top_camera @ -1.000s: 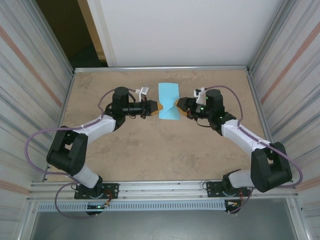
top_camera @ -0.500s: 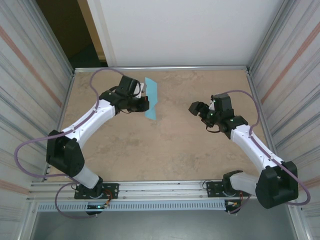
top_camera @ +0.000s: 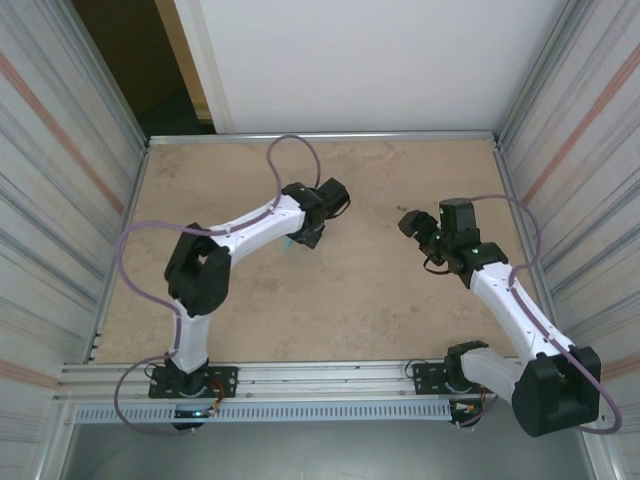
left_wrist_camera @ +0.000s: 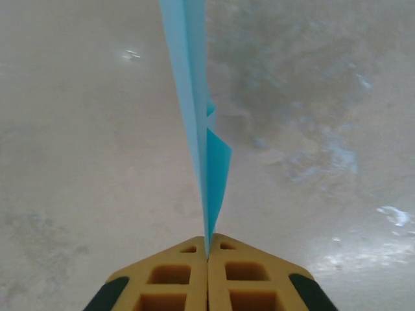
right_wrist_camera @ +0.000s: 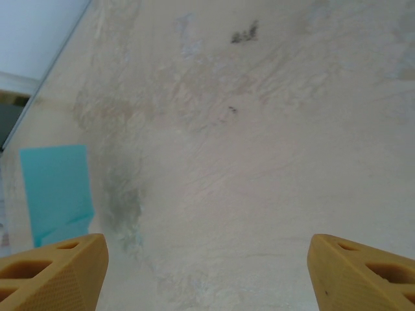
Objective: Fold a paper plane with a square sheet of paper (pick it up from the middle)
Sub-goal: Turn over the paper at the center of the table.
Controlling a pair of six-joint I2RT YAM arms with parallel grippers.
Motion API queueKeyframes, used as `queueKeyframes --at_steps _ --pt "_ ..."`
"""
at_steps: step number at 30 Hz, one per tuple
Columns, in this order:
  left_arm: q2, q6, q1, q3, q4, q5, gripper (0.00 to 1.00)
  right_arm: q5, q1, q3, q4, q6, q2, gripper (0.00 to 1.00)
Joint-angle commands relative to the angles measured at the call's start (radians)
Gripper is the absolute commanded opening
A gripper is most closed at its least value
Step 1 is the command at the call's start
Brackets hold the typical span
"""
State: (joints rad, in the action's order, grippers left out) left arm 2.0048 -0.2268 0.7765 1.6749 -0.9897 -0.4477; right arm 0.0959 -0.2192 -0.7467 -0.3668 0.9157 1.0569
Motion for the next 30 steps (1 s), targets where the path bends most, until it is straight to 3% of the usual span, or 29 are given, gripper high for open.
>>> queueKeyframes --at_steps 1,6,15,18,20,23,26,27,30 --pt "0.017 -0.041 0.000 0.061 -0.013 0.169 0.16 -0.034 0.019 0.028 -0.028 0.056 -0.038 0.79" --pt "0.050 -0.082 -0.007 0.059 0.065 0.496 0.27 -0.037 0.029 0.038 -0.049 0.058 -0.055 0.79" --pt "-0.069 -0.161 -0.130 -0.102 0.294 0.917 0.50 0.026 0.010 0.035 -0.005 0.042 0.011 0.79" --pt "-0.154 -0.223 -0.204 -0.228 0.422 0.979 0.55 0.032 -0.063 0.001 0.016 0.027 0.084 0.81" --pt "-0.205 -0.260 -0.258 -0.304 0.474 0.985 0.57 0.026 -0.132 -0.028 0.038 0.022 0.144 0.88" --pt "-0.276 -0.316 -0.355 -0.420 0.537 0.985 0.63 0.019 -0.252 -0.083 0.087 0.023 0.254 0.85" --pt "-0.344 -0.380 -0.480 -0.544 0.602 1.005 0.81 0.030 -0.359 -0.160 0.147 0.026 0.375 0.81" --pt "-0.367 -0.395 -0.524 -0.588 0.627 1.014 0.95 0.034 -0.391 -0.192 0.158 0.030 0.420 0.79" --pt "-0.428 -0.411 -0.632 -0.676 0.668 1.025 0.99 0.069 -0.455 -0.282 0.189 0.036 0.550 0.71"
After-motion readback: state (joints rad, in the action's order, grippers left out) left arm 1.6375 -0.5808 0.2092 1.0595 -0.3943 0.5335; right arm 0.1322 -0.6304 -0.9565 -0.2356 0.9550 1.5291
